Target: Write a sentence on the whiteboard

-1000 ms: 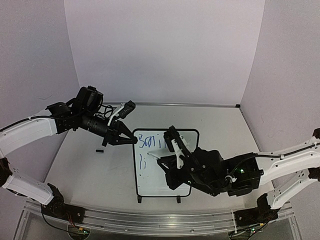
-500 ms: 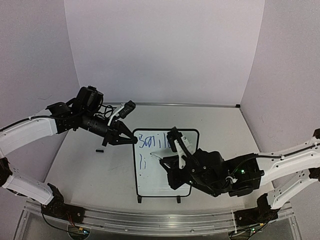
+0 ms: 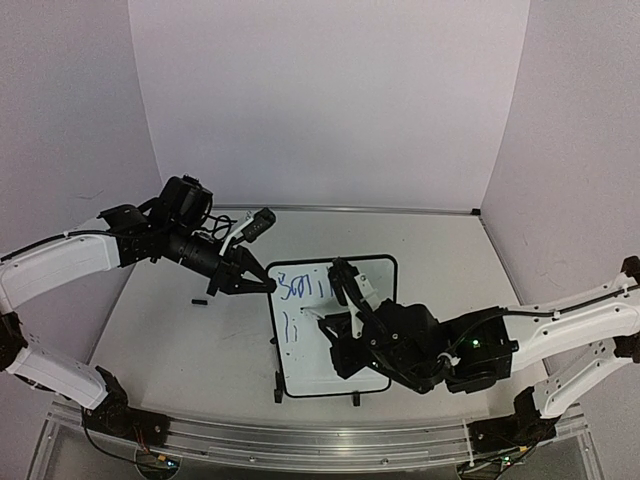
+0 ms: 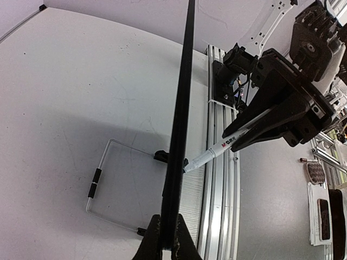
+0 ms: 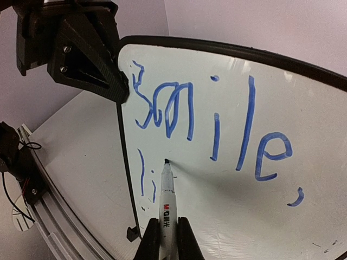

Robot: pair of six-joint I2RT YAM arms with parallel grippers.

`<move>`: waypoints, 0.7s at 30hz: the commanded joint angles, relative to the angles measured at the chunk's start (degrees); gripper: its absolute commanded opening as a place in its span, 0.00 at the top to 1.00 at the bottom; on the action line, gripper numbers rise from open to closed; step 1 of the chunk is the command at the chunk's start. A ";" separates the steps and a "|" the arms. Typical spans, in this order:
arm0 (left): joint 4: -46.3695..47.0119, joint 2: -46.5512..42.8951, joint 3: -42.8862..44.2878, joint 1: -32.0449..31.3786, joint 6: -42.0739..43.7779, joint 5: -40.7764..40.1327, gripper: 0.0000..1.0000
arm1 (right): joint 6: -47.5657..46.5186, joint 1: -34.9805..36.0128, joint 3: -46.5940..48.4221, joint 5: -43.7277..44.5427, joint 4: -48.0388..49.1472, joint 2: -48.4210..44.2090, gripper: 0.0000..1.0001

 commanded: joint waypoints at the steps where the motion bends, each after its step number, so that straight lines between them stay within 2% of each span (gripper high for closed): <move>1: -3.43 0.80 0.01 -0.13 1.46 -4.01 1.00 | -0.16 -0.32 2.34 1.79 -0.25 0.30 1.00; 21: -3.39 0.71 -0.08 -0.13 1.56 -4.33 1.00 | 2.03 -0.68 2.85 -2.61 -3.47 2.45 1.00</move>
